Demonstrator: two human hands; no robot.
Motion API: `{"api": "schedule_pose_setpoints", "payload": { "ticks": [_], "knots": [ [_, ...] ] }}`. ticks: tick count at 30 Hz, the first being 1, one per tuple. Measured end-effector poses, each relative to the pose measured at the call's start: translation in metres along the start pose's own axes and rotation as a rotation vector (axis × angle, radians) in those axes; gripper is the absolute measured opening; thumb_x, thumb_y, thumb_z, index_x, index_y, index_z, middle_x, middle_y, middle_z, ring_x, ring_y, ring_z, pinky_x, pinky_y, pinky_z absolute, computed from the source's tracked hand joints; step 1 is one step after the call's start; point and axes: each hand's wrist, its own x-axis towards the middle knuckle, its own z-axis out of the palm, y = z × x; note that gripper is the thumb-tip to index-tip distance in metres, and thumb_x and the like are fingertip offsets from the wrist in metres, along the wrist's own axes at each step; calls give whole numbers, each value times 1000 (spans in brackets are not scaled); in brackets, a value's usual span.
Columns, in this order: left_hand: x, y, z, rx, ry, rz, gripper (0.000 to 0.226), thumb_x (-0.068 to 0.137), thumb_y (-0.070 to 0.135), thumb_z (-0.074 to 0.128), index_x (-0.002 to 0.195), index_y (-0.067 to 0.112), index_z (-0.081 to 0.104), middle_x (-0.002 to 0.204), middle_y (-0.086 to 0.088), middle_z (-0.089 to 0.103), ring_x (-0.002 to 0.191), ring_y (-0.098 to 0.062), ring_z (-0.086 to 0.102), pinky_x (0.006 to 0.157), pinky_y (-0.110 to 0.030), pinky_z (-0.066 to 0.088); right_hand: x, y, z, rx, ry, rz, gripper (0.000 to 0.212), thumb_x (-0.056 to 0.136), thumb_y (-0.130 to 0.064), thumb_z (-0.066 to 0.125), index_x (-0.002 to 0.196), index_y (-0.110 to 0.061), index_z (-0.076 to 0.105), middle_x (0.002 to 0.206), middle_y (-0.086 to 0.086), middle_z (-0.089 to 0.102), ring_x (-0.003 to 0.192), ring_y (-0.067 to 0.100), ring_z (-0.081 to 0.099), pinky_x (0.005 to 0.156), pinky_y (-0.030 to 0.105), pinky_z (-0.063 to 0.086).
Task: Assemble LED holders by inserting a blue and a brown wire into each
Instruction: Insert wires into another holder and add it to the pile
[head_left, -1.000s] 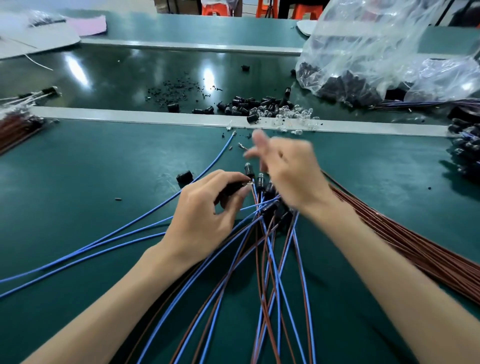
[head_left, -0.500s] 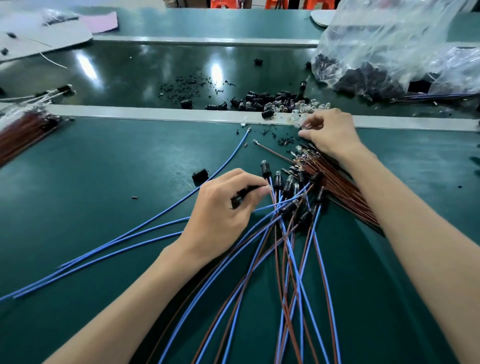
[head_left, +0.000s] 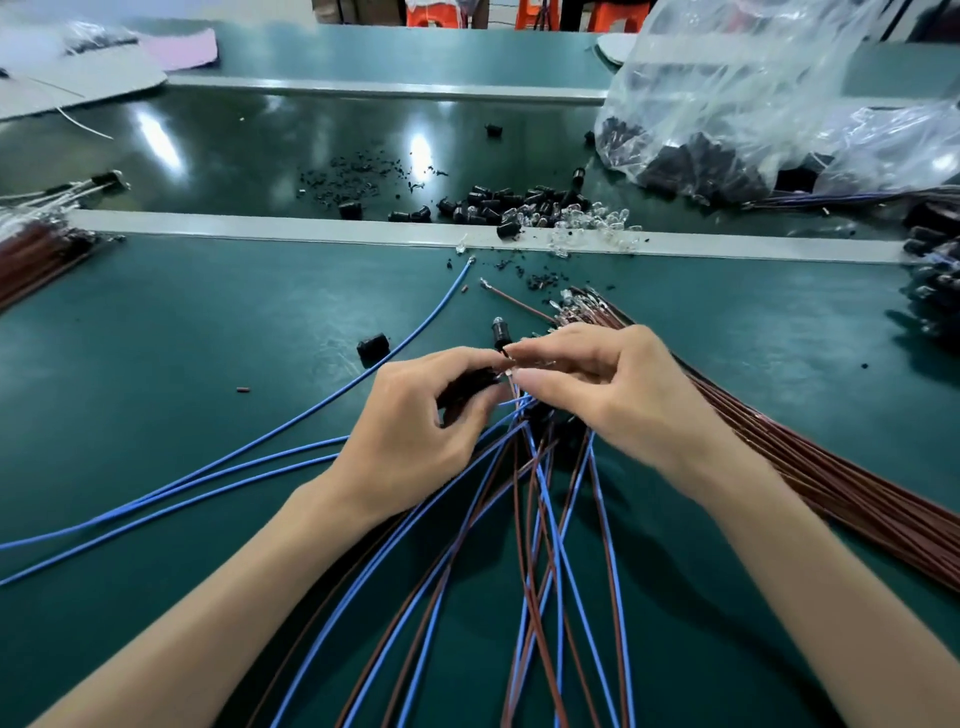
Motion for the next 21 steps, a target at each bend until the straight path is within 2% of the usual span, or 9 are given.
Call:
{"api": "schedule_pose_setpoints", "payload": {
  "ticks": [3, 4, 8, 11, 13, 17, 21],
  "knots": [
    [-2, -1, 2, 16, -21, 17, 32, 82, 13, 65, 113, 8, 59, 85, 13, 71, 74, -10, 68, 74, -29, 54, -6, 2, 8, 27, 135, -58, 27, 75, -18, 78, 101, -11, 75, 83, -8, 69, 73, -3, 62, 70, 8, 42],
    [-2, -2, 2, 27, -18, 19, 31, 82, 15, 64, 112, 13, 56, 82, 16, 71, 71, -10, 67, 72, -28, 53, -7, 2, 12, 25, 169, -78, 25, 74, -17, 79, 98, -11, 76, 83, -7, 70, 74, -2, 64, 71, 8, 43],
    [-1, -3, 3, 32, -9, 3, 40, 81, 17, 64, 110, 31, 41, 97, 25, 67, 66, -18, 66, 68, -35, 51, -8, 6, 24, -38, 267, -128, 9, 75, -12, 79, 83, -10, 77, 79, -3, 72, 73, 2, 64, 72, 12, 46],
    [-1, -5, 3, -5, -27, 11, 45, 81, 12, 65, 108, 38, 39, 90, 24, 69, 70, -8, 67, 70, -27, 54, -7, 7, 26, -90, 294, -145, 4, 76, -9, 78, 80, -10, 76, 76, -4, 70, 72, 4, 62, 70, 10, 44],
    [-1, -6, 3, -26, -37, 17, 46, 81, 10, 66, 109, 35, 40, 84, 20, 71, 73, -2, 67, 73, -20, 53, -8, 8, 27, -136, 318, -168, 4, 77, -6, 77, 80, -8, 76, 76, -2, 69, 74, 6, 61, 69, 8, 43],
    [-2, -7, 4, -12, -33, 22, 39, 82, 12, 68, 108, 27, 43, 82, 20, 68, 73, -2, 67, 73, -22, 53, -9, 8, 30, -248, 357, -204, 3, 79, -4, 74, 81, -5, 75, 78, 2, 70, 75, 8, 58, 68, 4, 40],
    [-2, -6, 3, 38, -26, 44, 31, 82, 4, 65, 108, 16, 52, 78, 19, 66, 71, -1, 64, 72, -17, 50, -8, 6, 29, -278, 421, -221, 3, 79, -3, 74, 81, -5, 74, 77, 1, 68, 75, 7, 57, 70, 3, 38]
  ]
}}
